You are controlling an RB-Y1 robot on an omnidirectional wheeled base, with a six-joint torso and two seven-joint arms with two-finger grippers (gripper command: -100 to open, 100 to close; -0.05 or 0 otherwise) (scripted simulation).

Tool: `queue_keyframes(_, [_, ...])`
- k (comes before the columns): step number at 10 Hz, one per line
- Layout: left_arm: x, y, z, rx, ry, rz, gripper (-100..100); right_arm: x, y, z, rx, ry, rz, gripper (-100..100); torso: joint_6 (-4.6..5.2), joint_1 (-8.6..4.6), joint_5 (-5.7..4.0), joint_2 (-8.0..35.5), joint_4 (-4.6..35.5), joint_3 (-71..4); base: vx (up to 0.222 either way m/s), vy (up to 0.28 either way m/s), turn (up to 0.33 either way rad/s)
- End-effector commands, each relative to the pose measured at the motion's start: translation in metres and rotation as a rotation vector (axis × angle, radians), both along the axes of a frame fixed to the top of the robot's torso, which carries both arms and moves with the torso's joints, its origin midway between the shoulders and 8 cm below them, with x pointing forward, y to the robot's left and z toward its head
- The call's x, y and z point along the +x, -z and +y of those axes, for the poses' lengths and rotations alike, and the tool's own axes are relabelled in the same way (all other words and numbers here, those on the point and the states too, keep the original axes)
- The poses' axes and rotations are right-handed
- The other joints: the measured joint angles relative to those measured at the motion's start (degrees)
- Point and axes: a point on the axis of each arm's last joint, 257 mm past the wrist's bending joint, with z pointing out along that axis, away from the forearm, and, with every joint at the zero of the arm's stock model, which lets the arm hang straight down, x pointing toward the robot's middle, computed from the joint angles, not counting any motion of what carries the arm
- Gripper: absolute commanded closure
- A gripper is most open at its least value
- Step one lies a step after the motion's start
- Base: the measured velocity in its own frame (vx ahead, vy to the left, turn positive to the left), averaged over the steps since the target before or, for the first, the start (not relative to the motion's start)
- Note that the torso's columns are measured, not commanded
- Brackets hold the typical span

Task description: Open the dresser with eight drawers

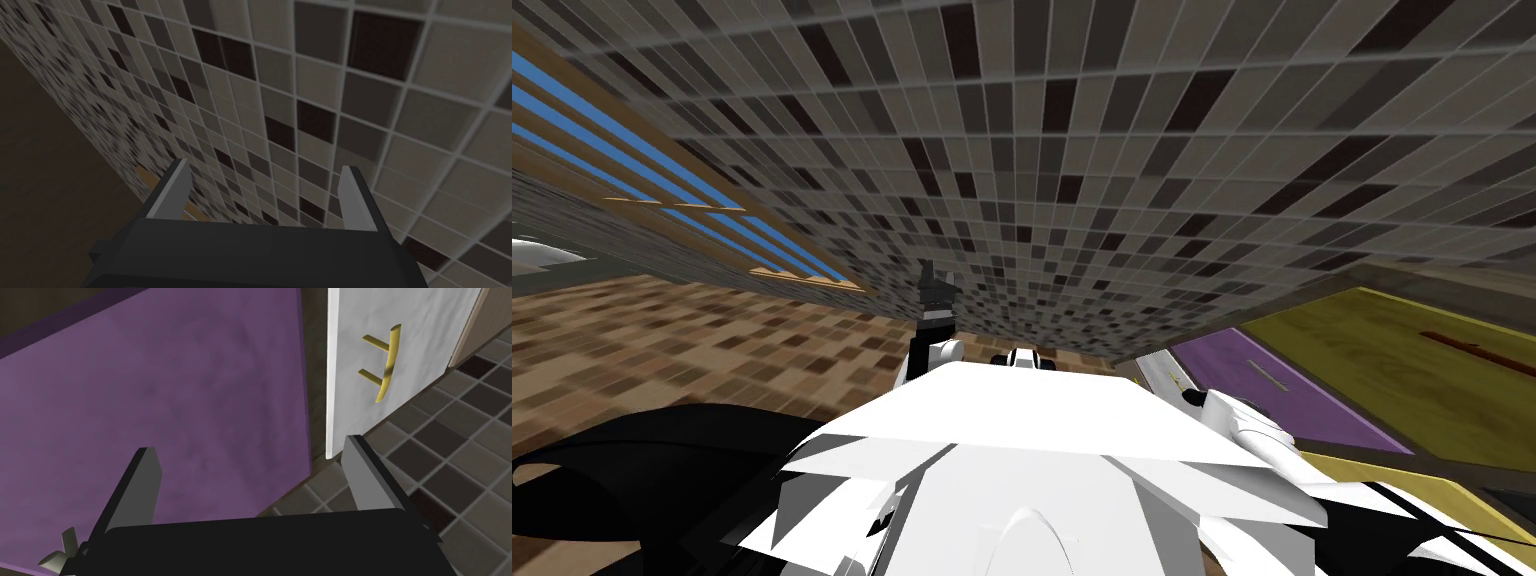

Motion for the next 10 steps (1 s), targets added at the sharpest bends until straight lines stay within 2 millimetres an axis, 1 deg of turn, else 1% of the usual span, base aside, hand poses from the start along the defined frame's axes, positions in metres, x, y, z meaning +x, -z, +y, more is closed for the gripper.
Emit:
queue_keyframes(1, [0.0,0.0,0.0,0.0,0.0,0.0,0,-0.031,-0.032,-0.027,-0.093,0.05,0.075,-100,0.06,-0.08,-0.03,0.1,0.0,0.0,0.049,0.049,0.126])
queue_keyframes(2, [0.0,0.0,0.0,0.0,0.0,0.0,0,-0.044,-0.05,-0.041,-0.142,0.075,0.112,-100,-0.01,-0.06,-0.03,0.1,0.0,0.1,0.047,0.063,0.175])
queue_keyframes(3, [0.0,0.0,0.0,0.0,0.0,0.0,0,-0.044,-0.05,-0.041,-0.142,0.075,0.112,-100,0.0,-0.01,0.0,0.1,0.0,0.1,0.036,0.04,0.084])
queue_keyframes(4, [0.0,0.0,0.0,0.0,0.0,0.0,0,-0.064,-0.082,-0.062,-0.218,0.114,0.169,-100,0.03,-0.09,-0.03,0.1,0.0,0.1,0.049,0.046,0.225])
queue_keyframes(5, [0.0,0.0,0.0,0.0,0.0,0.0,0,-0.07,-0.082,-0.064,-0.216,0.122,0.176,-100,-0.07,-0.06,-0.02,0.0,0.0,0.0,0.049,0.037,0.112])
queue_keyframes(6, [0.0,0.0,0.0,0.0,0.0,0.0,0,-0.074,-0.095,-0.069,-0.248,0.133,0.193,-100,0.03,-0.09,-0.02,0.0,0.0,0.0,0.044,0.032,0.067])
queue_keyframes(7, [0.0,0.0,0.0,0.0,0.0,0.0,0,-0.071,-0.094,-0.068,-0.246,0.128,0.189,-100,0.01,-0.08,-0.02,0.1,0.0,0.0,0.025,0.02,0.031])
queue_keyframes(8, [0.0,0.0,0.0,0.0,0.0,0.0,0,-0.074,-0.095,-0.069,-0.248,0.133,0.193,-100,0.01,-0.11,-0.05,0.1,0.0,0.1,0.004,0.007,-0.004])
queue_keyframes(10, [0.0,0.0,0.0,0.0,0.0,0.0,0,-0.084,-0.111,-0.077,-0.284,0.154,0.221,-100,-0.01,-0.08,-0.03,0.1,0.0,0.1,0.011,0.011,0.06])
